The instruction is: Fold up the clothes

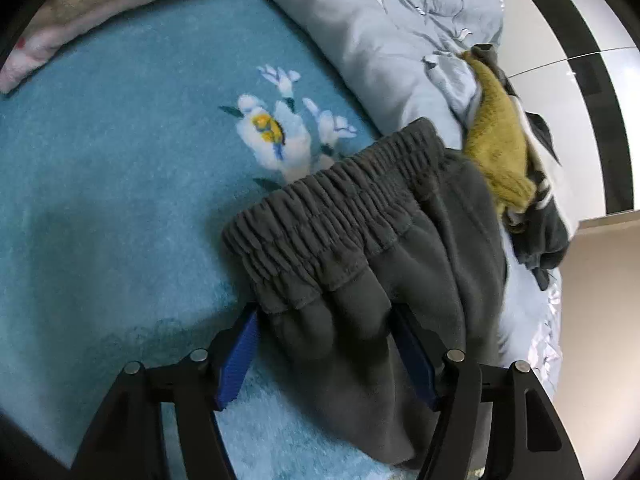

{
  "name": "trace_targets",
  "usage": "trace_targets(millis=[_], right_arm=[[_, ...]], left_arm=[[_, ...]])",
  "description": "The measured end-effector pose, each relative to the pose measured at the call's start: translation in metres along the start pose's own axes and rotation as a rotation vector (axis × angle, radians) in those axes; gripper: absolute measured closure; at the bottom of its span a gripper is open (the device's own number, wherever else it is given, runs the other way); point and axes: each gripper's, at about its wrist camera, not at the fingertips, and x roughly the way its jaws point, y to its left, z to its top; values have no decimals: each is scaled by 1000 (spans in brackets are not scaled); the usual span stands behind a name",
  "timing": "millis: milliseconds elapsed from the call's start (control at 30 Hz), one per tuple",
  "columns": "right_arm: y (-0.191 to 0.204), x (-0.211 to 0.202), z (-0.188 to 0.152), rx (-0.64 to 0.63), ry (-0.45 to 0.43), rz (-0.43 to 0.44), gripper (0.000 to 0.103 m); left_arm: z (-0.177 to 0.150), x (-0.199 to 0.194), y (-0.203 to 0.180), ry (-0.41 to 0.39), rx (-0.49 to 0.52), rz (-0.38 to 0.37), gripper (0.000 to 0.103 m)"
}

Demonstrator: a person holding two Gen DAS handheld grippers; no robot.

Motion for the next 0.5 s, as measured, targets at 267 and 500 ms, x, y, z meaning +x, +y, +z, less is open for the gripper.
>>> trace_targets(millis=[267,500], right_arm=[[8,4,1,49,-31,-69,57],[31,-30,-3,-71,-88,6,91]], left_arm=[[1,0,-3,-4,-48,10,33],[0,-2,-3,2,-63,-2,35]])
